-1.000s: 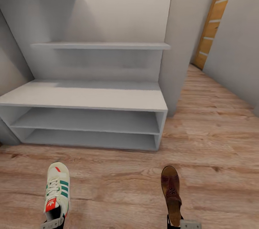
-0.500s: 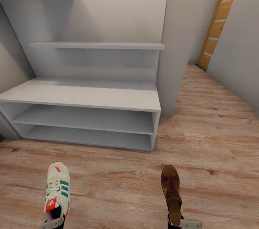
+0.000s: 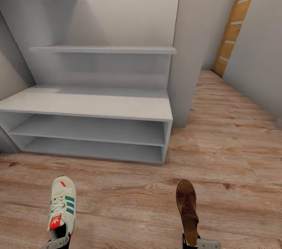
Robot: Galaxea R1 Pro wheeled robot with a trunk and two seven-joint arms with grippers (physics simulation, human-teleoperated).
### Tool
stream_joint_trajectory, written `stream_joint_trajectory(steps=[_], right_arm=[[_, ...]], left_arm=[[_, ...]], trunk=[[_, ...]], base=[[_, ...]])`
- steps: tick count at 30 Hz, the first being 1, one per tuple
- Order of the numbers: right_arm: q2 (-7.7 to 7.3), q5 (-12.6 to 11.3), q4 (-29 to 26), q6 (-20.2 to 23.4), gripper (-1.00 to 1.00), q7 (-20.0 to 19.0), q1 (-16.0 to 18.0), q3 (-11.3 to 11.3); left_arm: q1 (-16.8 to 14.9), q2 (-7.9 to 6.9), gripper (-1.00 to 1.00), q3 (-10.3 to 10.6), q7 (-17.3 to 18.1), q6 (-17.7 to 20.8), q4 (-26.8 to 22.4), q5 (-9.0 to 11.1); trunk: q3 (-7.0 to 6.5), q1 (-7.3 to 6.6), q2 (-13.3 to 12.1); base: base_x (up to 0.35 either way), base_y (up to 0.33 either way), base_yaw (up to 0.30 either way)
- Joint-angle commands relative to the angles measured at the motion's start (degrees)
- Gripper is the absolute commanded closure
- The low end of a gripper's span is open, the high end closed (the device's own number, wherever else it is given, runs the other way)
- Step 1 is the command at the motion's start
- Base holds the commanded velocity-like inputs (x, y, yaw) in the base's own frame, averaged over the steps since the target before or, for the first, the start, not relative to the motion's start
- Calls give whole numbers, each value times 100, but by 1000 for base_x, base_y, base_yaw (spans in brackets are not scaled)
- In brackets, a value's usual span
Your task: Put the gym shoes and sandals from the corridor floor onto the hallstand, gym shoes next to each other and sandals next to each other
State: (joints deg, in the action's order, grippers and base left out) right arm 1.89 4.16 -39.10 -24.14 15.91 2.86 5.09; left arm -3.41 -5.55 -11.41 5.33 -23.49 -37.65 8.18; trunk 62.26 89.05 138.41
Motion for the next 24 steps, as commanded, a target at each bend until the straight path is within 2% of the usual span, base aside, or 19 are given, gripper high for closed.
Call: stream_joint_trajectory(steps=[1, 13, 17, 19, 20, 24], right_arm=[[-11, 27, 6, -3, 100, 44, 4, 10], [-101, 23, -31, 2, 100, 44, 4, -17], [-111, 20, -43, 5, 100, 37, 4, -23], [-111, 17, -50, 6, 100, 38, 4, -24], [-110, 16, -56, 2, 100, 41, 4, -22], [-112, 15, -56, -1, 100, 43, 4, -19]], left_arm=[[-2, -1, 100, -10, 72, -4, 3, 50], [-118, -37, 100, 50, 134, 193, -33, 7], [-441, -40, 100, 57, 136, 698, -85, -11], [-646, -42, 100, 62, 152, 1092, -93, -18], [-817, -47, 100, 63, 182, 1457, -98, -24], [-1059, -50, 100, 61, 223, 1850, -106, -94]], trunk=[[2, -1, 2], [-25, -1, 2], [-26, -1, 2], [-26, -1, 2], [-26, -1, 2], [-26, -1, 2]], base=[[0, 0, -235], [0, 0, -278], [0, 0, -138], [0, 0, -51], [0, 0, -23], [0, 0, -12]])
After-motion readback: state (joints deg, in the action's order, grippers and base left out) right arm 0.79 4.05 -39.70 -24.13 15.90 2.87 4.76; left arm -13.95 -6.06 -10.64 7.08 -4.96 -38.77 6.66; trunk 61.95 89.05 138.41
